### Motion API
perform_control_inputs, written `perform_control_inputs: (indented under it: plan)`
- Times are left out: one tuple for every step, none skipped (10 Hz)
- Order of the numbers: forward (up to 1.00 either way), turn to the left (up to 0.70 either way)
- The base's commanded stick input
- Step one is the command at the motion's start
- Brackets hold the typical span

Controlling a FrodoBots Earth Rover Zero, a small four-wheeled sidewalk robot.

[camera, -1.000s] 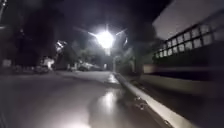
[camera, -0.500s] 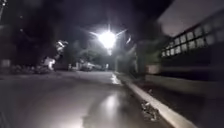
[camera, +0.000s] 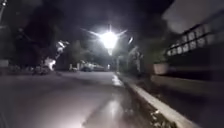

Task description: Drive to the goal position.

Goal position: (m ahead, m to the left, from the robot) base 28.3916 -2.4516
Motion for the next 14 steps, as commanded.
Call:
perform_control_inputs:
  plan:
    - [0.70, 0.00]
    - [0.70, 0.00]
    - [0.70, 0.00]
    - [0.70, 0.00]
    - [0.70, 0.00]
    - [0.70, 0.00]
    - [0.70, -0.18]
    - [0.70, -0.34]
    - [0.70, -0.29]
    - [0.70, 0.00]
    - [0.70, 0.00]
    - [0.70, 0.00]
    - [0.70, 0.00]
    - [0.70, 0.00]
